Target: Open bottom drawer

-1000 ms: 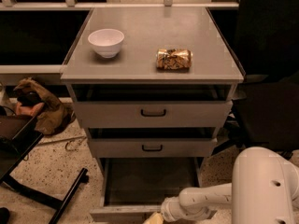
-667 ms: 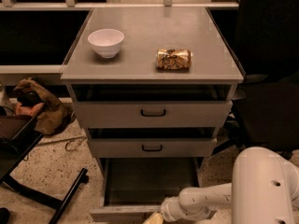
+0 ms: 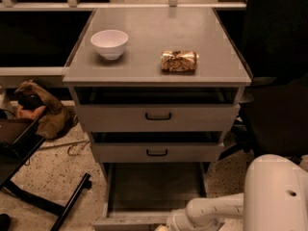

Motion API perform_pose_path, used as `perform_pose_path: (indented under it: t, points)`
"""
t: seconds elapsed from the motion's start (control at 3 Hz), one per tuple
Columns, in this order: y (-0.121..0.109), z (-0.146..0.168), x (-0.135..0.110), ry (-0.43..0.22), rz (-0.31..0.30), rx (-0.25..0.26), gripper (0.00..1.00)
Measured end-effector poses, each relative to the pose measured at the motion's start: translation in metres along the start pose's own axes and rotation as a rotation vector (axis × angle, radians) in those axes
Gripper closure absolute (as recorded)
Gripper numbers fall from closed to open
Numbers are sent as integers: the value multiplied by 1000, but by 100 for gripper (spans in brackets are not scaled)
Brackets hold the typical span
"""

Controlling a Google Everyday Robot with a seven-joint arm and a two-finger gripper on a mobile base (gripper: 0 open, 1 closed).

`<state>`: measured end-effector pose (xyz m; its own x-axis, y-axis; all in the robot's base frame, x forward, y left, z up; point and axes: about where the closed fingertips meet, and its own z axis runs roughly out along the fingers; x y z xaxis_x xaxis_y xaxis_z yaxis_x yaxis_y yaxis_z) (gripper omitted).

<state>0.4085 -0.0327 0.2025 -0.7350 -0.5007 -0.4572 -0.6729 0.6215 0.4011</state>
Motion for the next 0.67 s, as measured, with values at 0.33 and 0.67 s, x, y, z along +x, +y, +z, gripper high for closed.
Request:
perform_pose_path:
  t: [0.33, 0.67]
  points:
    - [13, -9, 14, -1, 43, -18, 0]
    - [13, -9, 14, -1, 43, -18, 0]
